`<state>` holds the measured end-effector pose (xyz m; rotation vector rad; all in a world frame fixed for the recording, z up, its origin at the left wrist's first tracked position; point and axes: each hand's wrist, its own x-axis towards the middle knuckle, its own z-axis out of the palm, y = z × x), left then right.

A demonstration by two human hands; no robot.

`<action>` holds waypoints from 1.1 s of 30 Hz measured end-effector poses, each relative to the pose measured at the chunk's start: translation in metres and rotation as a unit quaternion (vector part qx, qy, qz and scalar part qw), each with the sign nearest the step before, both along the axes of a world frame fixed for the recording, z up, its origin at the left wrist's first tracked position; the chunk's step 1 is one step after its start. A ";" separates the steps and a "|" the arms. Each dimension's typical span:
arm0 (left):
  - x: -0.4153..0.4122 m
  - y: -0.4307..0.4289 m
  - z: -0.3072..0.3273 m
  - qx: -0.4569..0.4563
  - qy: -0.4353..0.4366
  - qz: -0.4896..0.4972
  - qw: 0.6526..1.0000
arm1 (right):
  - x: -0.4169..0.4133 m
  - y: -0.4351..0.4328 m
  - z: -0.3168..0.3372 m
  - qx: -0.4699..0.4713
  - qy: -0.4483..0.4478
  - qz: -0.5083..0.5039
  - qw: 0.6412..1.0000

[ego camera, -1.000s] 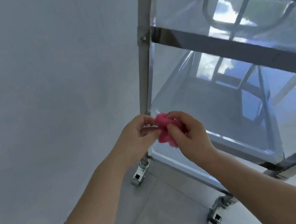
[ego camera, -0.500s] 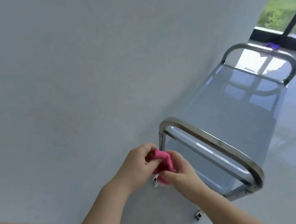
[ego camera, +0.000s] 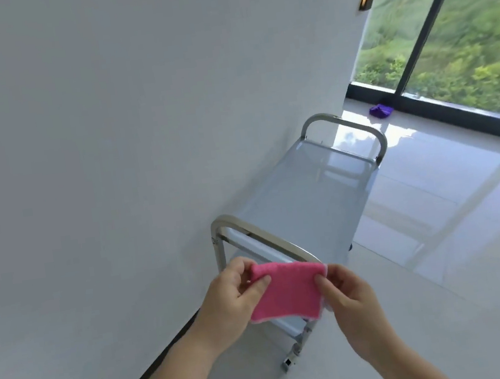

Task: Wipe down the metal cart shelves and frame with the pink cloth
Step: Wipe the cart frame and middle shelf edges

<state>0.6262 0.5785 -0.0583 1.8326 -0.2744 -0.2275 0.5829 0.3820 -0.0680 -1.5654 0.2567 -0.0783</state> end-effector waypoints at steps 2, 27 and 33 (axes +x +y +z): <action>-0.009 -0.017 -0.008 -0.025 0.021 -0.023 0.999 | -0.017 -0.014 -0.002 0.006 0.008 -0.023 1.000; -0.078 -0.389 -0.011 -0.114 0.128 0.109 0.979 | -0.057 -0.362 -0.010 0.110 0.078 0.020 0.991; -0.050 -0.407 -0.018 -0.121 0.143 0.166 0.968 | -0.012 -0.385 -0.018 0.113 0.100 0.078 0.985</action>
